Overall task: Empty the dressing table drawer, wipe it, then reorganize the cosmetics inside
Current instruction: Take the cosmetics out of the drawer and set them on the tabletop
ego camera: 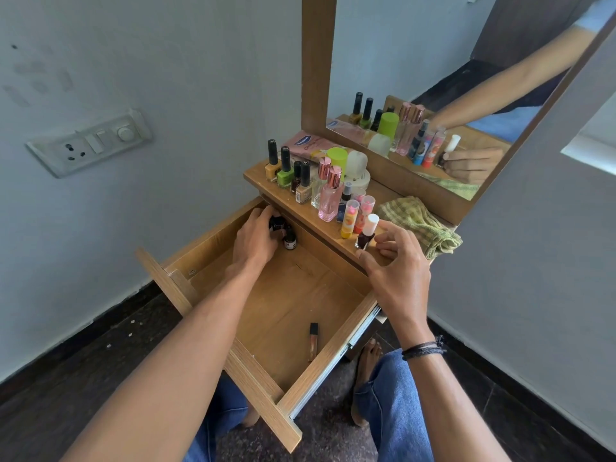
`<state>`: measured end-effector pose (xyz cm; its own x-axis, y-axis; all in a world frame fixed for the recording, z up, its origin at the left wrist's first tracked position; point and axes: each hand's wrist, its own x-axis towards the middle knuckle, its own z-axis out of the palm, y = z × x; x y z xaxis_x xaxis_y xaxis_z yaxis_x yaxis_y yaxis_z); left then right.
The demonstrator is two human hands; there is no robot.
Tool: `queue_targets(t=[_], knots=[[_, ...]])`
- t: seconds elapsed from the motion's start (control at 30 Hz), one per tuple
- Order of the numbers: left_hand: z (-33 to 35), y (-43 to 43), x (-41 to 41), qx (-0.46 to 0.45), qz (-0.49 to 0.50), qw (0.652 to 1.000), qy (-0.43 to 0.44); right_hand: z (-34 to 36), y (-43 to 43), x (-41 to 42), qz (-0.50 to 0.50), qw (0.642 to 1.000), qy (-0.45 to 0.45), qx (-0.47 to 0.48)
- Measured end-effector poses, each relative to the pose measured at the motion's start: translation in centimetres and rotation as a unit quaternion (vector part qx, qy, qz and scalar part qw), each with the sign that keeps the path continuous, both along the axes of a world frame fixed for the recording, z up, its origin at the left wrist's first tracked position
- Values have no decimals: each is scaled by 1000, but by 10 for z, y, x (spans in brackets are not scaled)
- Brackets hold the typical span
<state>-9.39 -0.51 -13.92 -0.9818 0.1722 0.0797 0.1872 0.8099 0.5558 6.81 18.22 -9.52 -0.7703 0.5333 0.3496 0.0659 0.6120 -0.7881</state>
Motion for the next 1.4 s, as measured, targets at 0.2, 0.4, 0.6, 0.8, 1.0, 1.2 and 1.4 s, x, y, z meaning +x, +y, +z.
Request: queue_targets(t=[0.2,0.4,0.6,0.8,1.0,1.2,1.4], knots=[[-1,-3,-5,23,9,999,-35,0,0,-1,-2,1000,1,1],[2,-5,-5,27,14,999,-40,0,0,-1,-4,1000,7,5],[19,-9,10,37,50,998,-31,2,1,2,14,1000,14,-12],[50,-21,40,68,42,997,-22,1,-5,17,12,996,84,0],[87,-19,77,204,-39,974,-84,9,-16,31,139,985,46,86],[108,-4,112,151,-126,976,-98,8,-27,37,224,973,-3,58],[118,4,124,77,-150,981,-94,9,-13,41,218,975,-32,-17]])
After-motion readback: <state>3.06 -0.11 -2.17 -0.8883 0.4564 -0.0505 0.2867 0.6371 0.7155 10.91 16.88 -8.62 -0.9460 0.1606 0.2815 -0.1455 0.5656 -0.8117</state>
